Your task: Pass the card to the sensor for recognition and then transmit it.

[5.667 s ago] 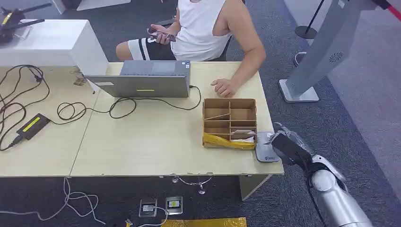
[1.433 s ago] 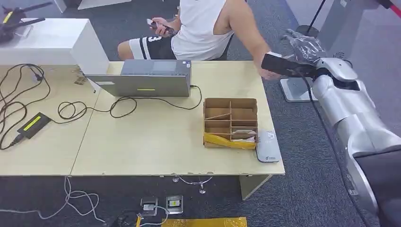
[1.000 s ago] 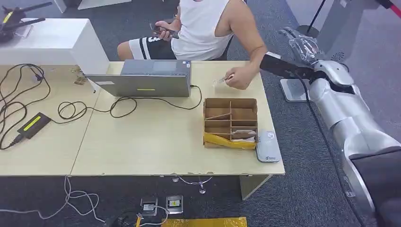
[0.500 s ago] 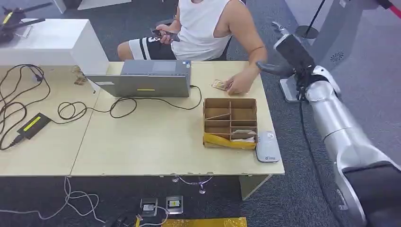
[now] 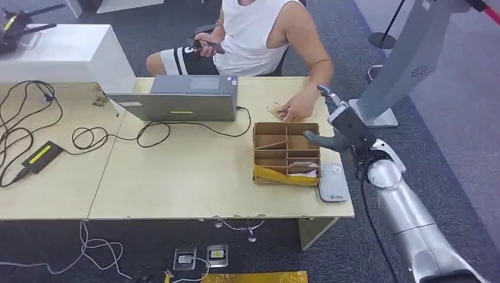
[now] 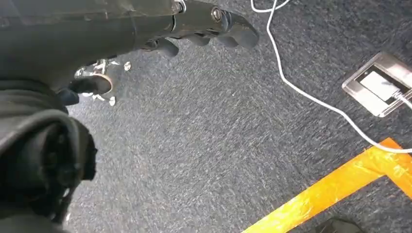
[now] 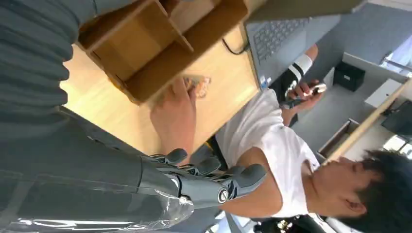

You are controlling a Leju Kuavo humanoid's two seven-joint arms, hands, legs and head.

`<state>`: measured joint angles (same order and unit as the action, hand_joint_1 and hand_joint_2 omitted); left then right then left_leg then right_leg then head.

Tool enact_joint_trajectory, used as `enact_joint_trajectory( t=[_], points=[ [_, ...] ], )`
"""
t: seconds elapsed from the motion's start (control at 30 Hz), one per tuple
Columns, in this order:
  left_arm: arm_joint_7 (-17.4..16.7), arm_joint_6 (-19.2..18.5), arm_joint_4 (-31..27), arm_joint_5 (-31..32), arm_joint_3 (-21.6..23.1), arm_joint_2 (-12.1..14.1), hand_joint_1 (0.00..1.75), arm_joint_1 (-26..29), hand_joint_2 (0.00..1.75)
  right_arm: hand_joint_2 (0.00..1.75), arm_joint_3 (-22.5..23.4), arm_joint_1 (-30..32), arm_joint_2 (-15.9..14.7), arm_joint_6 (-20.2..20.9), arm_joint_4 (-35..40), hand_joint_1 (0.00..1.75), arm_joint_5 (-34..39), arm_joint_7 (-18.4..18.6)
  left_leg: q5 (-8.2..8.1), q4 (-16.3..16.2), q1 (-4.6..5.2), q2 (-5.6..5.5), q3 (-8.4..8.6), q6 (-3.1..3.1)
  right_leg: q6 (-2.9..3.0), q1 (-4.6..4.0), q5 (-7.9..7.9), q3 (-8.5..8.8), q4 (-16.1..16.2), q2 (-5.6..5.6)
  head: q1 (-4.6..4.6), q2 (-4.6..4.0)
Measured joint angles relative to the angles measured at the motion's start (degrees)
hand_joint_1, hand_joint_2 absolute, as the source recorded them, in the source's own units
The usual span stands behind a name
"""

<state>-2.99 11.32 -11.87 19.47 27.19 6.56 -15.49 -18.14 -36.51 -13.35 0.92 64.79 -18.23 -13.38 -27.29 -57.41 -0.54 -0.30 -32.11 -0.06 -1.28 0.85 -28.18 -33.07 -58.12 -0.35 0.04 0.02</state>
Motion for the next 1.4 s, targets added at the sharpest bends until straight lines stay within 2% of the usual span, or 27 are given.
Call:
enact_joint_trajectory(
  t=[0.33,0.6,0.7,0.87,1.03,1.4],
  points=[
    [0.0,0.4,0.0,0.4,-0.4,0.2,0.00,0.1,0.00,1.75,1.4,7.4,0.0,-0.1,7.6,0.00,-4.6,3.1,0.00,0.0,0.00,0.03,0.00,0.00,0.00,0.00,0.00,0.00,0.0,0.05,0.00,0.00],
    [0.0,0.4,0.0,0.8,-0.5,0.3,0.00,0.1,0.00,1.75,1.6,9.8,-0.2,-0.2,10.0,0.00,-8.6,3.8,0.00,0.0,0.00,0.09,0.00,0.00,0.00,0.01,0.00,-0.01,0.0,0.06,-0.02,0.00],
    [0.0,0.2,0.0,0.8,-0.5,0.3,0.00,0.1,0.00,1.75,1.6,9.9,-0.5,-0.3,10.2,0.00,-12.2,4.8,0.00,0.0,0.00,0.10,0.00,0.00,0.00,0.00,0.00,-0.01,0.0,0.06,0.00,0.00],
    [0.0,0.1,0.0,1.2,-0.9,0.3,0.00,0.1,0.00,1.75,1.3,10.0,-1.1,-1.8,9.9,0.00,-22.8,7.1,0.00,0.0,0.00,0.10,-0.01,0.00,0.00,0.00,0.00,-0.01,0.0,0.06,0.00,0.00],
    [-0.1,0.0,0.0,1.6,-0.9,0.3,0.00,0.1,0.00,1.75,1.0,10.0,-1.8,-3.2,9.0,0.00,-30.5,7.7,0.00,0.0,0.00,0.09,-0.01,0.00,0.00,0.01,0.00,-0.02,0.0,0.06,0.00,0.00],
    [-0.3,-1.2,0.0,2.3,-0.9,0.3,0.00,-0.1,0.00,1.75,0.4,10.1,-2.1,-3.1,7.0,0.00,-35.5,6.9,0.00,0.0,0.00,0.10,-0.03,0.00,0.00,0.00,0.00,-0.02,0.0,0.06,0.00,0.00]
  ],
)
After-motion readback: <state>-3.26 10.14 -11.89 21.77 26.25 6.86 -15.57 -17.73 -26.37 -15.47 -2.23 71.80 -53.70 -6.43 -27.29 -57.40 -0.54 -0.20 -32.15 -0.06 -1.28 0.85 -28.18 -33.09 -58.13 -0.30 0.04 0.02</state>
